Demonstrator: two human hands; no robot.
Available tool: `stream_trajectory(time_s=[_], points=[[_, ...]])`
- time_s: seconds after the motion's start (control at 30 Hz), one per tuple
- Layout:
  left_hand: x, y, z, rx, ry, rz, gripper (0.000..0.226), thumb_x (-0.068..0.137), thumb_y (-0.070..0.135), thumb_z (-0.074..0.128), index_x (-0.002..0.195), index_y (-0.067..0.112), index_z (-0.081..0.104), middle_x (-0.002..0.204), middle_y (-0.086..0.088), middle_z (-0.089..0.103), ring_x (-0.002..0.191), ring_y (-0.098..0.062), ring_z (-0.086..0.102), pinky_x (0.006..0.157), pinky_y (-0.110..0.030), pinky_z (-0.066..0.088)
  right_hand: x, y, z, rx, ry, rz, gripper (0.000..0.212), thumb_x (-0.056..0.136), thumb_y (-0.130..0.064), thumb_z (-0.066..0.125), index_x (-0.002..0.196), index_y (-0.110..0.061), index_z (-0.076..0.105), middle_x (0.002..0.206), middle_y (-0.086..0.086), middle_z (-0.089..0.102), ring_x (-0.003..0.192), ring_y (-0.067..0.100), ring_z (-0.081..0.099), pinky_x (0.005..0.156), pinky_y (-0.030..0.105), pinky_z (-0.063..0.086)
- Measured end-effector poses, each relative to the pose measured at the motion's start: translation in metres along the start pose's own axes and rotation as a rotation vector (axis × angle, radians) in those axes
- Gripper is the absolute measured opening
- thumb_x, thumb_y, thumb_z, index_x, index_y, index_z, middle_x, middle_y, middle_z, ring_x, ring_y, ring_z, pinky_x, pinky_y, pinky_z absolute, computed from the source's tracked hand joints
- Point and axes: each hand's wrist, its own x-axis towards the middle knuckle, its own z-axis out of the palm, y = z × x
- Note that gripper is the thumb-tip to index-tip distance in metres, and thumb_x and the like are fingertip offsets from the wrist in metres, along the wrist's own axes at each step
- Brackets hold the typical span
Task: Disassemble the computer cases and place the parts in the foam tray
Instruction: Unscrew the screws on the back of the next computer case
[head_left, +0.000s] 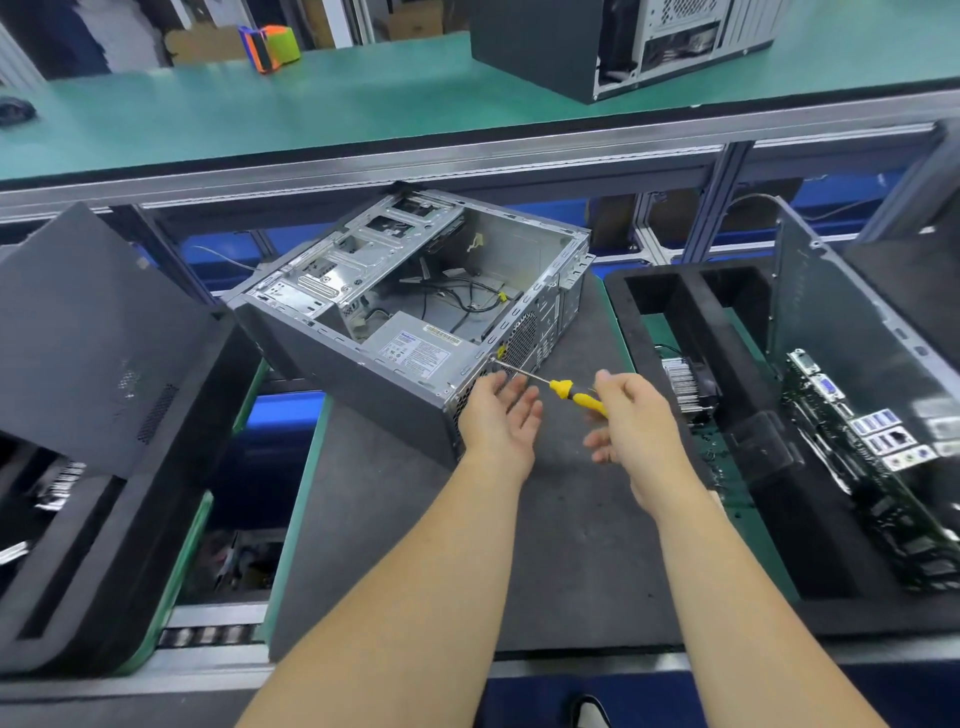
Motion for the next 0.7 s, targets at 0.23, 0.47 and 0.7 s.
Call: stream_trajectory(time_s=[0.23, 0.47, 0.7], points=[[-0.005, 0.010, 0.023, -0.152, 0.039, -0.022, 0.015, 0.105, 0.019, 0.053, 0.097, 0.009, 0.061, 0.094, -0.002, 0.065, 0.079, -0.017, 0.063, 0.081, -0.029, 0.051, -0.002, 0.003, 0.000, -0.039, 0.055, -0.089, 0.015, 0.098, -0.021, 0.056, 0.085, -0.021, 0.062, 0.076, 0.002, 0.060, 0.048, 0.008, 0.049, 0.052, 0.030, 0.044], [-0.006, 0.013, 0.025, -0.158, 0.072, -0.044, 0.012, 0.102, 0.018, 0.058, 0.101, 0.007, 0.064, 0.094, -0.001, 0.067, 0.081, -0.016, 0.062, 0.095, -0.030, 0.053, -0.002, -0.001, -0.003, 0.064, -0.019, -0.152, 0.035, 0.087, 0.005, 0.063, 0.089, -0.030, 0.064, 0.090, -0.008, 0.067, 0.062, 0.011, 0.056, 0.064, 0.035, 0.050], [-0.004, 0.015, 0.029, -0.119, 0.119, -0.042, 0.015, 0.100, 0.019, 0.065, 0.108, 0.007, 0.064, 0.100, -0.002, 0.069, 0.080, -0.018, 0.064, 0.089, -0.031, 0.056, 0.004, -0.002, -0.001, -0.091, 0.013, -0.017, 0.029, 0.103, -0.035, 0.046, 0.085, -0.018, 0.061, 0.065, -0.001, 0.061, 0.044, 0.013, 0.049, 0.045, 0.027, 0.041]])
